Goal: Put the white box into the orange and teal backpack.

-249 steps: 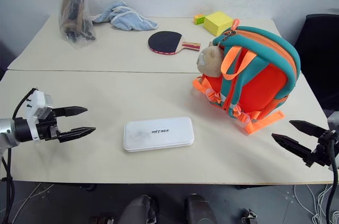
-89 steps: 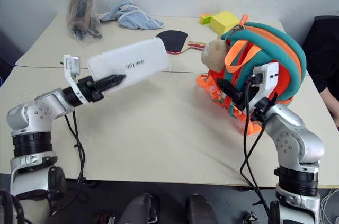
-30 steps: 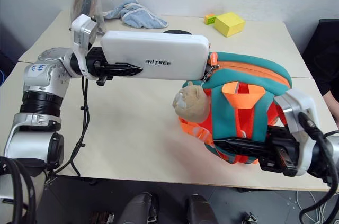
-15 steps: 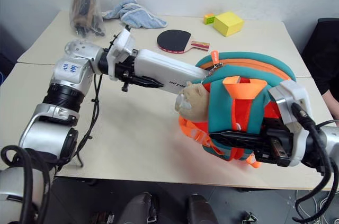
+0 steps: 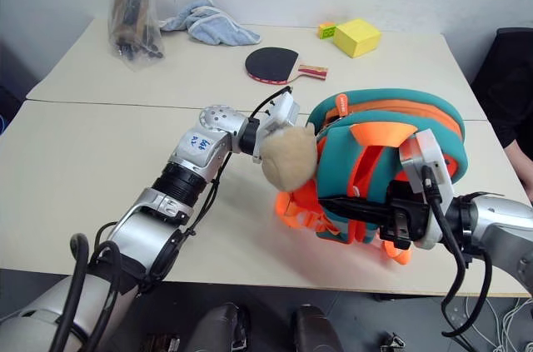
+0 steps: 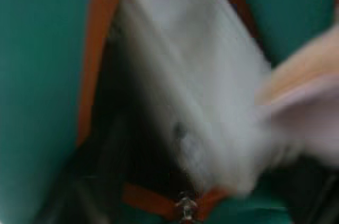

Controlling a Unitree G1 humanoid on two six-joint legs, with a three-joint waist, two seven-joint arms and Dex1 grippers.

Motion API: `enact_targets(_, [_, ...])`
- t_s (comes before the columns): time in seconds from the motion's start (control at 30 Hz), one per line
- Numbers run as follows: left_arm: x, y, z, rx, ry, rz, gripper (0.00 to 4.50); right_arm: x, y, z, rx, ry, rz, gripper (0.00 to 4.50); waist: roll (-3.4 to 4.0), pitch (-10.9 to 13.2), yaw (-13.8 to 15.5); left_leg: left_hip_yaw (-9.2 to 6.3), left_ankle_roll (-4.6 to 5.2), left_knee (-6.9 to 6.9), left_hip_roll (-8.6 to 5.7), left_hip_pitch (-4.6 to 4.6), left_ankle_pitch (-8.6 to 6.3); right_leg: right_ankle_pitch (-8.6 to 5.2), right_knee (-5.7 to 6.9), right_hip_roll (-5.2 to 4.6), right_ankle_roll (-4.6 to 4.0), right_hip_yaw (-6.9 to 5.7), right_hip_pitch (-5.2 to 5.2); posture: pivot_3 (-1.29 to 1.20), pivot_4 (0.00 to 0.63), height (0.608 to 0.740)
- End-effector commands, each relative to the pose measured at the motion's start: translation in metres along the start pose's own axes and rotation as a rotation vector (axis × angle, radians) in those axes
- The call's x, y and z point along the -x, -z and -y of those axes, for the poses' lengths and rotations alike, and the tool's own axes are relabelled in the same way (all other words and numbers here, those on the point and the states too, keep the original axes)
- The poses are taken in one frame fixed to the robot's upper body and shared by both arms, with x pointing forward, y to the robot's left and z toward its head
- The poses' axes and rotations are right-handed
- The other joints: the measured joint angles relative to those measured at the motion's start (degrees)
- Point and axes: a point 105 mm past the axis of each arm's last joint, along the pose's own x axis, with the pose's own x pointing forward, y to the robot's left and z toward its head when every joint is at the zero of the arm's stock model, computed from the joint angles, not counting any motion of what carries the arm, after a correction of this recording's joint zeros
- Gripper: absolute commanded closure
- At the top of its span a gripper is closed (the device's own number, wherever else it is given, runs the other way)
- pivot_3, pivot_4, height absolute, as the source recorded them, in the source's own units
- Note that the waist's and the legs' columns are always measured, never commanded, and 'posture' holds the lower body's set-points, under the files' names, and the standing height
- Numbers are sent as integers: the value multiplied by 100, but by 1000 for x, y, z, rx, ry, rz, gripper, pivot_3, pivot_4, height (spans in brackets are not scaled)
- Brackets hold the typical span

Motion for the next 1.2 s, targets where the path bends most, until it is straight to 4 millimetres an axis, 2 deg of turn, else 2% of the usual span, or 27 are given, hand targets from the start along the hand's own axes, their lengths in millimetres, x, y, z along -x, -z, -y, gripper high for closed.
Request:
enact_targets(0.03, [8, -11, 6, -24, 1, 37, 41, -1, -1, -6, 11, -1, 27, 4500, 0, 0, 1, 0, 0, -1, 0, -1, 0, 0, 0, 0, 0, 0, -1, 0, 150, 740])
enact_targets(0.13, [25, -10, 8, -33, -18, 12, 41, -1, 1, -7, 6, 5, 32, 4500, 0, 0, -9, 0, -1, -3, 1, -2, 0, 0, 0, 0, 0, -1, -2, 0, 150, 740])
enact_targets(0.23, [75, -16, 13, 23, -33, -1, 41, -1, 5, -5, -6, 22, 36, 4500, 1, -1, -55, 0, -4, -2, 3, 4, 2, 0, 8, 4, 0, 0, -1, 0, 150, 740])
enact_targets(0.3, [101, -23, 20, 35, -28, -16, 41, -1, 6, -5, -12, 25, 40, 4500, 2, 0, -98, 0, -11, -4, 8, 7, 6, 0, 17, 11, -1, 3, -5, 0, 150, 740])
enact_targets(0.4, [123, -38, 28, 35, -37, -20, 41, -1, 8, -4, -17, 32, 36, 4500, 3, 0, -81, -6, -19, -8, 12, 9, 11, 0, 16, 15, -1, 0, -4, 0, 150, 740])
enact_targets(0.47, [129, -55, 33, 30, -40, 21, 41, -2, 11, -3, -16, 40, 28, 4500, 3, 0, -32, -9, -18, -6, 10, 7, 11, 0, 12, 10, -1, -1, -2, 0, 150, 740])
enact_targets(0.57, [122, -75, 37, -2, -38, 78, 41, -3, 13, -4, -16, 37, 28, 4500, 3, 0, 13, -21, -9, 1, -1, 1, 7, 0, 7, -5, -1, -14, 5, 0, 150, 740])
enact_targets(0.67, [100, -68, 36, -98, -55, 12, 41, -2, 14, -6, -18, 31, 33, 4500, 3, 0, 13, -30, -4, 5, -8, -1, 4, 0, -3, -12, -1, -23, 17, 0, 150, 740])
enact_targets(0.8, [80, -56, 12, -239, -171, -64, 41, -2, 6, -9, -31, 15, 90, 4500, 3, 0, 2, -30, -3, 6, -9, 0, 7, 0, -2, -7, 0, -24, 19, 0, 150, 740])
enact_targets(1.0, [71, -49, -5, -300, -218, -77, 41, -5, 6, -13, -38, 4, 103, 4500, 3, 0, -13, -29, -8, 0, 0, 1, 9, 0, 2, 10, -1, -20, 11, 0, 150, 740])
enact_targets(1.1, [68, -33, -10, -300, -229, -140, 41, -5, 8, -15, -43, 3, 103, 4500, 3, 0, -2, -30, -8, -1, 0, 1, 10, 0, 1, 7, -1, -20, 12, 0, 150, 740])
enact_targets(1.2, [64, -30, -13, -287, -237, -125, 41, -6, 8, -17, -43, 2, 106, 4500, 3, 0, -2, -30, -8, 1, -2, 0, 10, 0, 0, 4, -1, -20, 13, 0, 150, 740])
